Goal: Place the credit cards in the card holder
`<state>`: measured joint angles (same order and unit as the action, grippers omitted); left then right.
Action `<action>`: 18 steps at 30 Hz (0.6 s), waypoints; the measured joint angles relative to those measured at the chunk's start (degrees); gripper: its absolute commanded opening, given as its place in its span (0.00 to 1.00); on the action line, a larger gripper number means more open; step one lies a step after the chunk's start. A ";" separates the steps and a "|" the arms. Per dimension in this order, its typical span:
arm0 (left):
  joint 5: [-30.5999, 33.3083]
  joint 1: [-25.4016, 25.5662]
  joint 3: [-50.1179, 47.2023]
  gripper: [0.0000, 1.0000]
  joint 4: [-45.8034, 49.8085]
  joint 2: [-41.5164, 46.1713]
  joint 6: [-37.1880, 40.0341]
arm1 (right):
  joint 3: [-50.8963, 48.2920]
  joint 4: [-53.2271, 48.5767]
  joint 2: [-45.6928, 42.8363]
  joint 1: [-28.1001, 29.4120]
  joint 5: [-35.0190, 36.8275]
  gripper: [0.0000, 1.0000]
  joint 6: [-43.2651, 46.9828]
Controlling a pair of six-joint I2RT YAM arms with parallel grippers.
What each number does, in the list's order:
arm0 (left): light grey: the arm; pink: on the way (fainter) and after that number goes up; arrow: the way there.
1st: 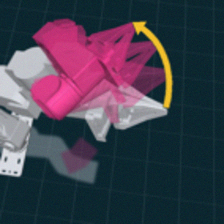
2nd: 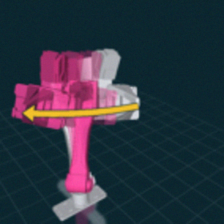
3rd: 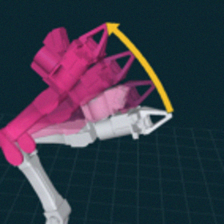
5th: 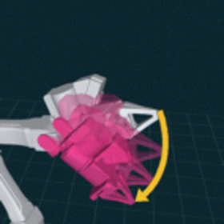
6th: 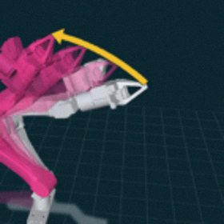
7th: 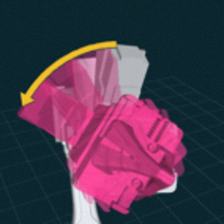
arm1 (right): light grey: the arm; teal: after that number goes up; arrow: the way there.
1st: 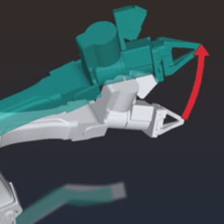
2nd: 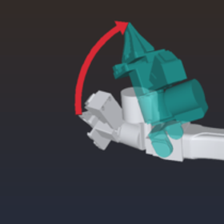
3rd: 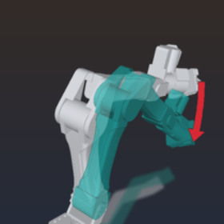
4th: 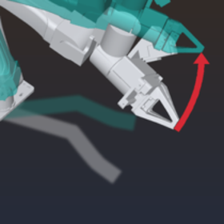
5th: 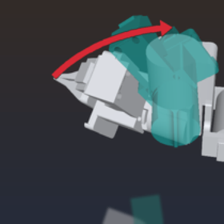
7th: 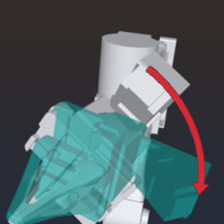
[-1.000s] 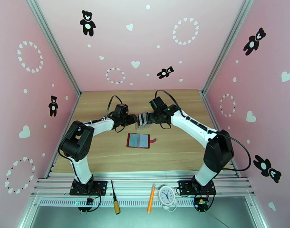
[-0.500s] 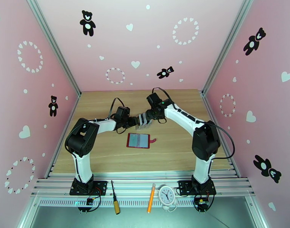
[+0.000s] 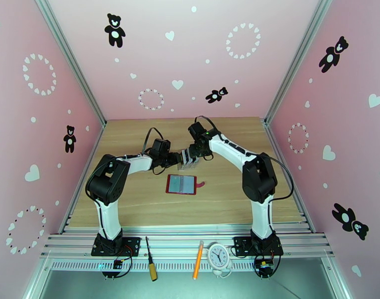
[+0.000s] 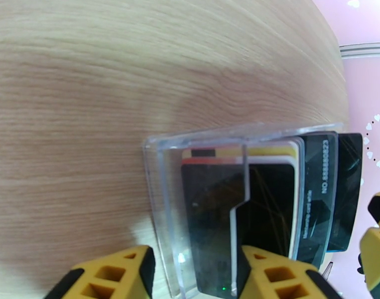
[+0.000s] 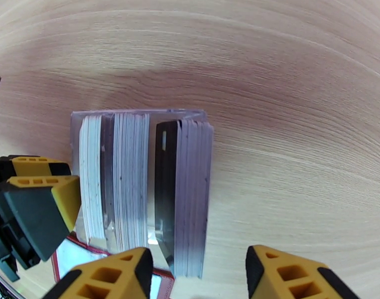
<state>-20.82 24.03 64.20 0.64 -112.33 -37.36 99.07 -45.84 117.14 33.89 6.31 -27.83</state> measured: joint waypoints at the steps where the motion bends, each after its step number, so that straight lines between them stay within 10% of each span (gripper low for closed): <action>1: -0.02 0.00 0.02 0.49 0.02 -0.04 0.00 | 0.22 -0.09 0.35 0.00 0.00 0.54 0.02; 18: -0.72 -0.17 0.15 0.49 0.22 -0.17 0.00 | 5.42 -2.36 5.99 0.00 0.76 0.54 1.44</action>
<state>-21.54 23.86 64.36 0.86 -112.51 -37.36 104.49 -48.21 123.13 33.89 7.07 -26.39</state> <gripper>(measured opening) 0.493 0.536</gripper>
